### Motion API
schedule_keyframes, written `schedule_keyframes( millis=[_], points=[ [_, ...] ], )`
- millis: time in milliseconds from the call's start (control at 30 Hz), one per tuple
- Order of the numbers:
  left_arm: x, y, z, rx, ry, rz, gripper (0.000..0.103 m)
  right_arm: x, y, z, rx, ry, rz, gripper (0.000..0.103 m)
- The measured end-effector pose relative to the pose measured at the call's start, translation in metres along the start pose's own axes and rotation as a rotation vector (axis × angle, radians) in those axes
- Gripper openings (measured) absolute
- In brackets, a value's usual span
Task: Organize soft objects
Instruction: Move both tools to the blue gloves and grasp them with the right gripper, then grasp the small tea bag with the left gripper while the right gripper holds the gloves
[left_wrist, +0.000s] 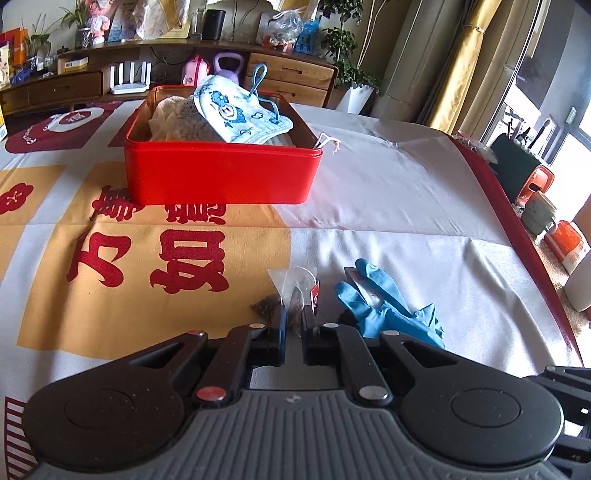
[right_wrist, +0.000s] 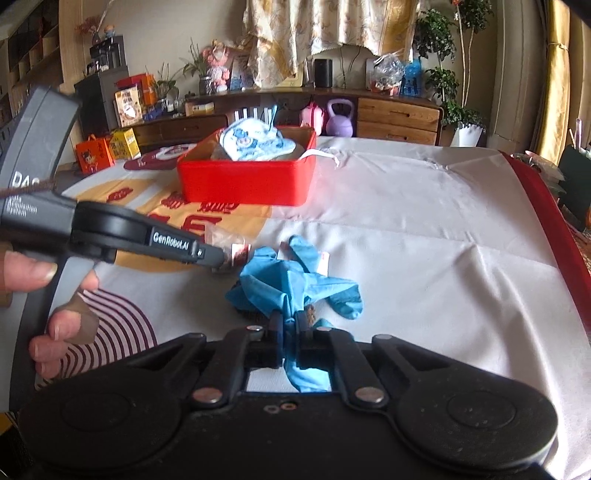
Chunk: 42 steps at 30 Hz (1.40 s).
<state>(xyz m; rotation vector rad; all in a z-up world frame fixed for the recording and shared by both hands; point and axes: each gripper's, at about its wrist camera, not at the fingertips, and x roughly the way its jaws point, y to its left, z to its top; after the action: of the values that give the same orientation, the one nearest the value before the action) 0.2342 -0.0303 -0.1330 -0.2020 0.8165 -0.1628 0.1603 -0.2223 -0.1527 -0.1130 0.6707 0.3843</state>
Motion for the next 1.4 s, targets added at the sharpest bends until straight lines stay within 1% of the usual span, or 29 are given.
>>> schedule_keyframes(
  millis=[267, 467, 533, 700, 800, 867, 1000, 1100, 1133, 1167, 1200, 1233, 1267, 1400],
  points=[
    [-0.018, 0.0, 0.002, 0.007, -0.029, 0.006, 0.006, -0.018, -0.013, 0.012, 0.079, -0.06, 0.02, 0.004],
    [-0.037, 0.001, 0.004, 0.014, -0.059, 0.002, 0.006, -0.036, -0.016, 0.026, 0.068, -0.097, 0.029, 0.004],
    [-0.041, 0.002, 0.004, 0.012, -0.064, -0.002, 0.004, -0.043, -0.018, 0.032, 0.066, -0.11, 0.022, 0.004],
    [-0.054, 0.006, 0.006, 0.007, -0.081, -0.009, 0.004, -0.057, -0.021, 0.039, 0.073, -0.138, 0.011, 0.004],
    [-0.056, 0.005, 0.006, 0.03, -0.068, -0.005, 0.004, -0.059, -0.019, 0.037, 0.07, -0.139, 0.005, 0.004],
    [-0.055, 0.006, 0.006, 0.028, -0.059, -0.017, 0.004, -0.058, -0.018, 0.036, 0.07, -0.132, 0.007, 0.004],
    [-0.05, 0.004, 0.004, 0.044, -0.026, -0.021, 0.004, -0.054, -0.016, 0.032, 0.074, -0.114, 0.014, 0.004],
    [-0.045, 0.003, 0.001, 0.058, -0.016, -0.012, 0.012, -0.049, -0.016, 0.031, 0.078, -0.105, 0.02, 0.005],
    [-0.043, 0.003, 0.001, 0.058, -0.014, -0.019, 0.021, -0.048, -0.016, 0.03, 0.08, -0.102, 0.021, 0.005],
    [-0.041, 0.003, 0.0, 0.058, -0.011, -0.021, 0.037, -0.047, -0.017, 0.029, 0.083, -0.1, 0.024, 0.005],
    [-0.039, 0.004, 0.0, 0.058, -0.009, -0.023, 0.048, -0.045, -0.018, 0.029, 0.086, -0.097, 0.026, 0.005],
    [-0.037, 0.004, 0.0, 0.058, -0.01, -0.027, 0.066, -0.044, -0.019, 0.027, 0.088, -0.095, 0.026, 0.005],
    [-0.035, 0.004, -0.001, 0.057, -0.013, -0.026, 0.068, -0.042, -0.02, 0.026, 0.092, -0.091, 0.026, 0.005],
    [-0.021, 0.002, -0.001, 0.089, 0.008, 0.014, 0.068, -0.036, -0.024, 0.022, 0.106, -0.076, 0.031, 0.005]
  ],
)
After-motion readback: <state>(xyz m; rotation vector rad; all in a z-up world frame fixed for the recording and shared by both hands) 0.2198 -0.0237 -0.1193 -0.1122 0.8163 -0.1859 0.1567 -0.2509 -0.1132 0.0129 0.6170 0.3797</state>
